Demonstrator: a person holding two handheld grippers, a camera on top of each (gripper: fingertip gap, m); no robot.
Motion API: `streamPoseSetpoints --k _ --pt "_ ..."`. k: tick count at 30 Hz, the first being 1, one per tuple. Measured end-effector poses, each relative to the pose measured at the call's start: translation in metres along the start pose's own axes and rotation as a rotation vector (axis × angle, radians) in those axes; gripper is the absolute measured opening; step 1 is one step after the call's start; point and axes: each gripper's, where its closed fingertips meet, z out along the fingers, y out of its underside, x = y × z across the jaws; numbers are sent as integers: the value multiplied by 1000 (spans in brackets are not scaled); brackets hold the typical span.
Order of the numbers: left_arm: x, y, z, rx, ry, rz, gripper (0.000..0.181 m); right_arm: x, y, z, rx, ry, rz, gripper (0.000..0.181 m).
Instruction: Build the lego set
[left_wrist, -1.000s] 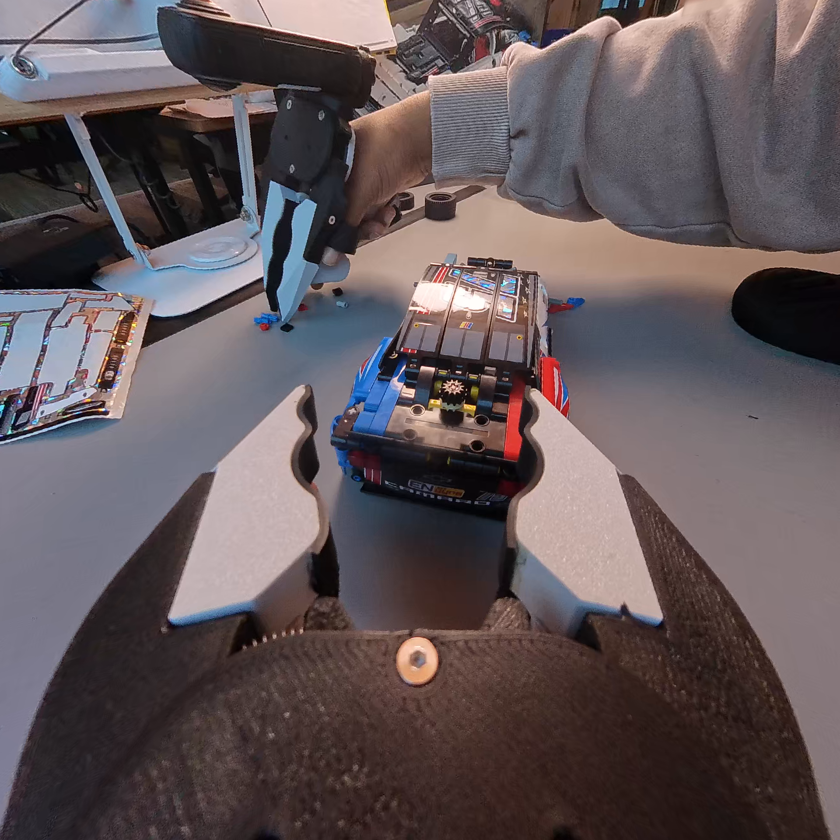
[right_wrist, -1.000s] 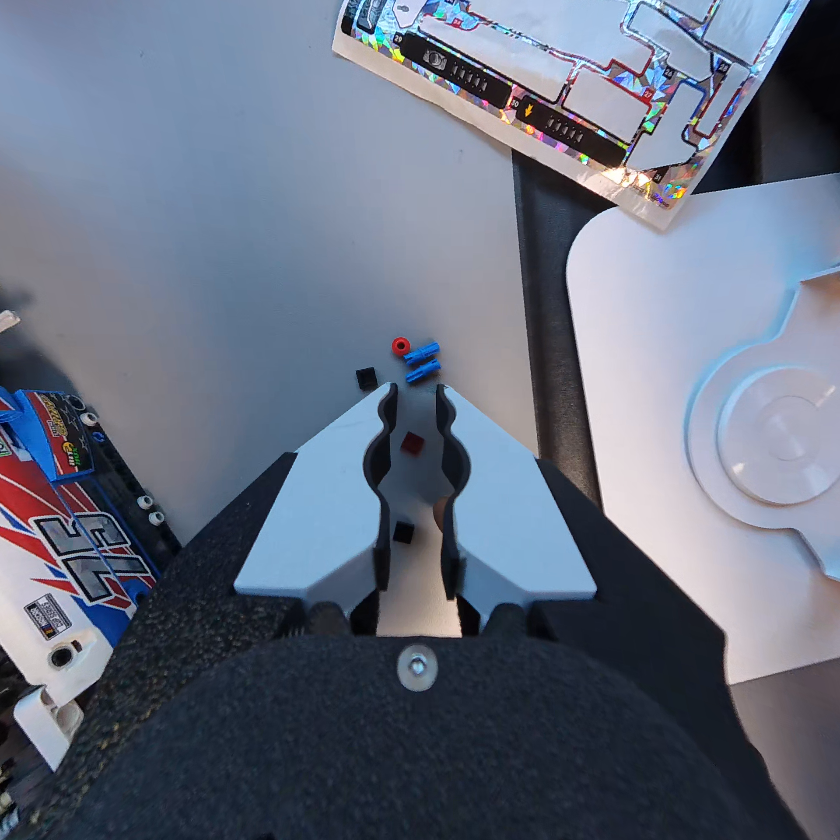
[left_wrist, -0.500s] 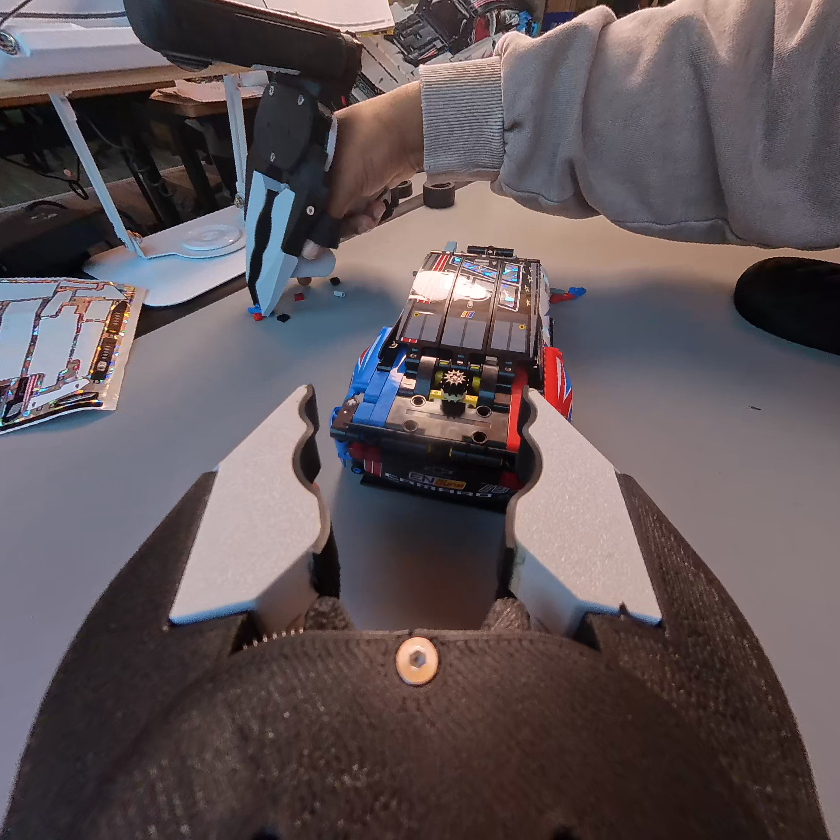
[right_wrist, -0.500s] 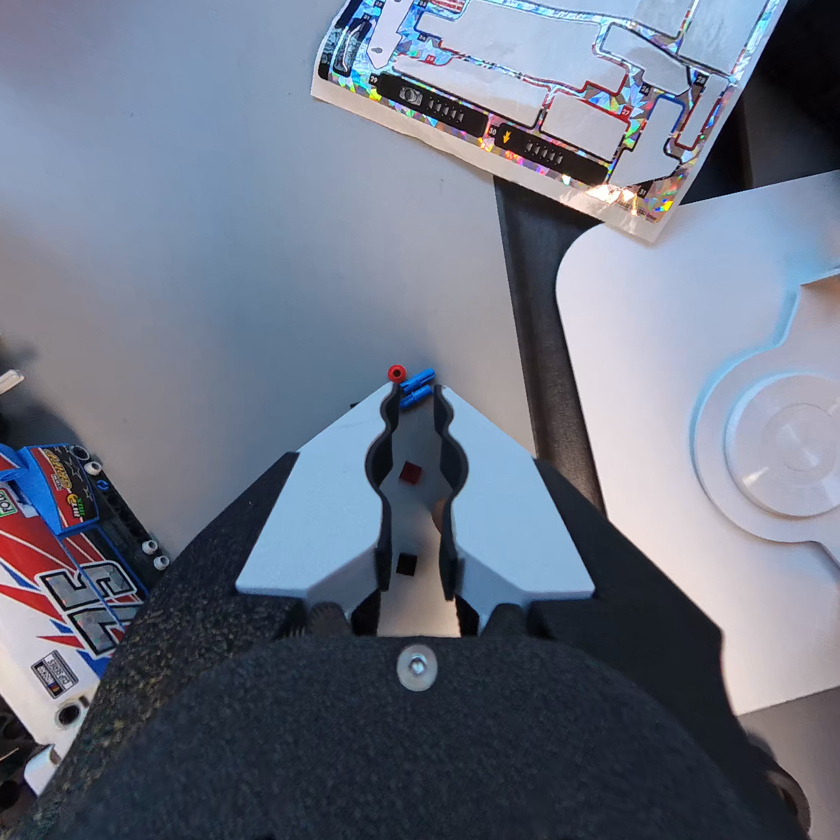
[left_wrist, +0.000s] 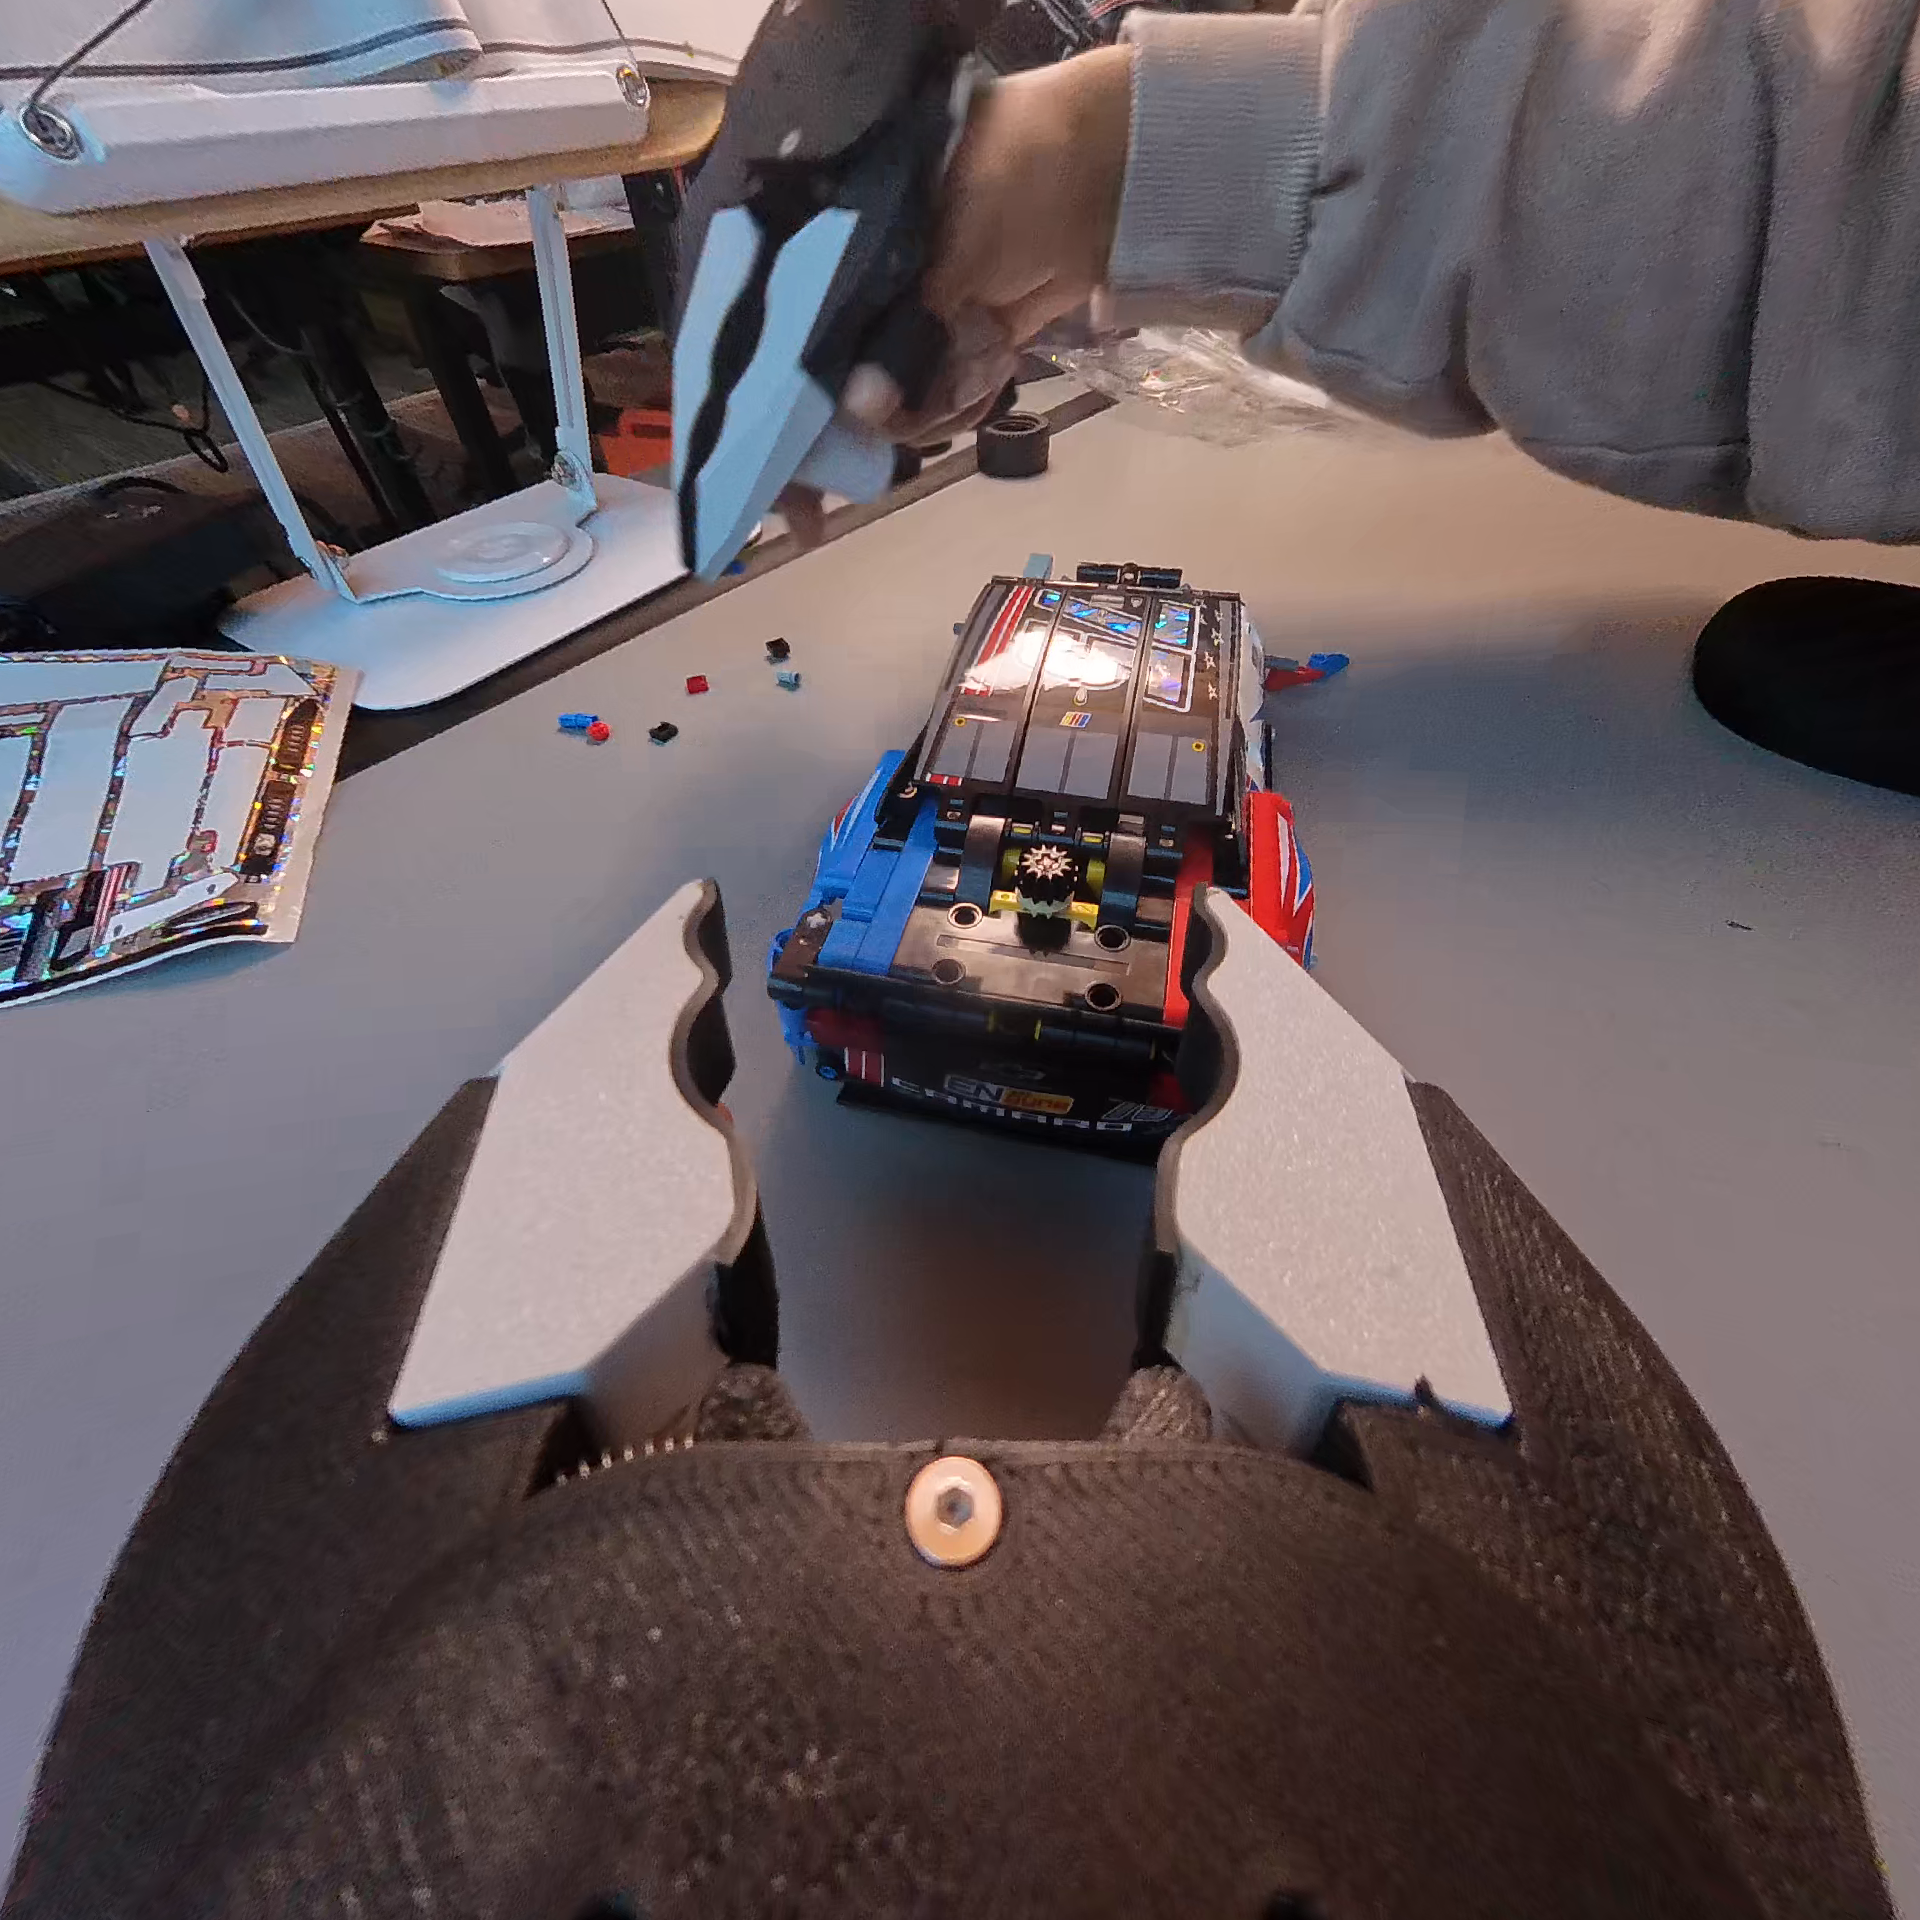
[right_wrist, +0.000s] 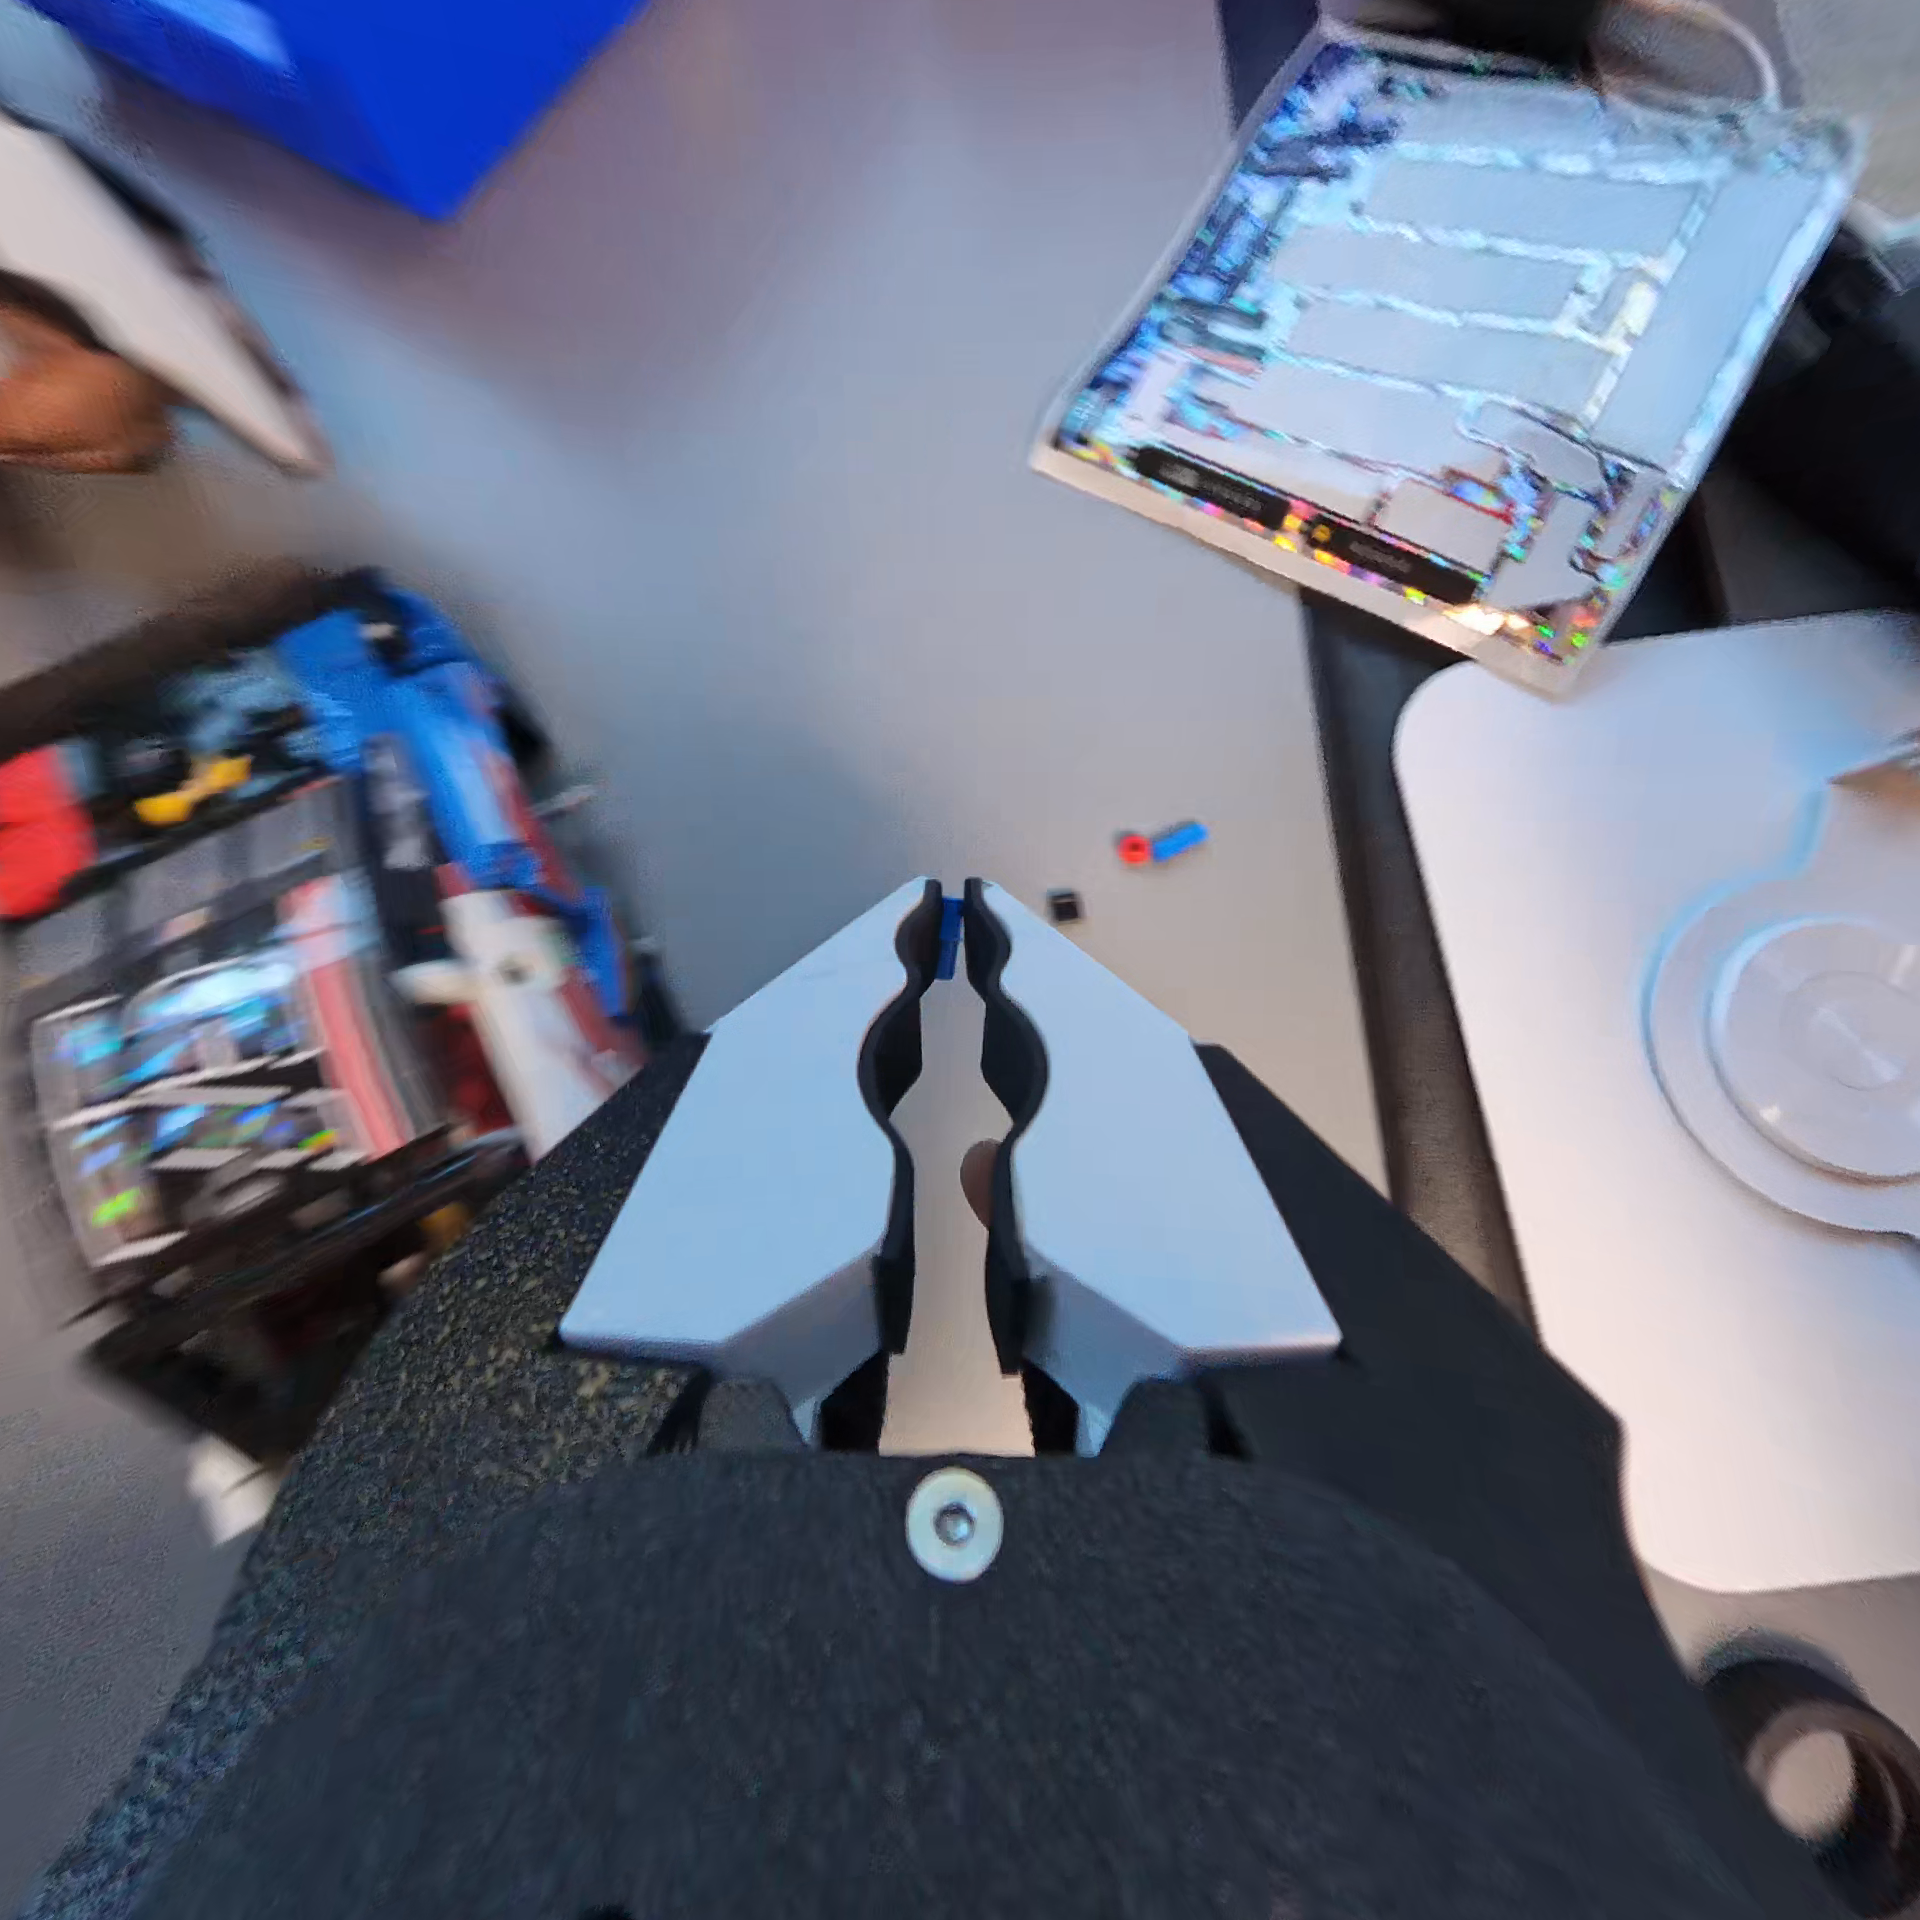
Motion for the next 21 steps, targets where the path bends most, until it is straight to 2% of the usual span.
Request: streamPoseSetpoints --k 1,4,6,10,13,17,19,21 --pt "0 -1 -1 4 -1 2 86 -21 -2 -17 27 -43 -30 1" --pt "1 -3 -1 15 4 -2 87 -92 11 -63 50 -181 -75 1" --pt "2 -4 0 19 7 -6 87 -131 40 -78 -18 -209 -95 1" --pt "4 -6 1 29 16 -18 87 -176 114 -73 -187 -151 -101 2" --pt "5 -6 2 29 16 -29 87 -181 144 -64 -219 -73 -89 2" --pt "4 -5 3 22 3 -26 87 -177 146 -63 -208 -33 -100 6" --pt "3 -6 2 22 -7 -21 87 -172 128 -69 -169 -45 -111 13" --pt "1 -6 1 25 -15 -22 87 -160 94 -78 -86 -45 -125 15"
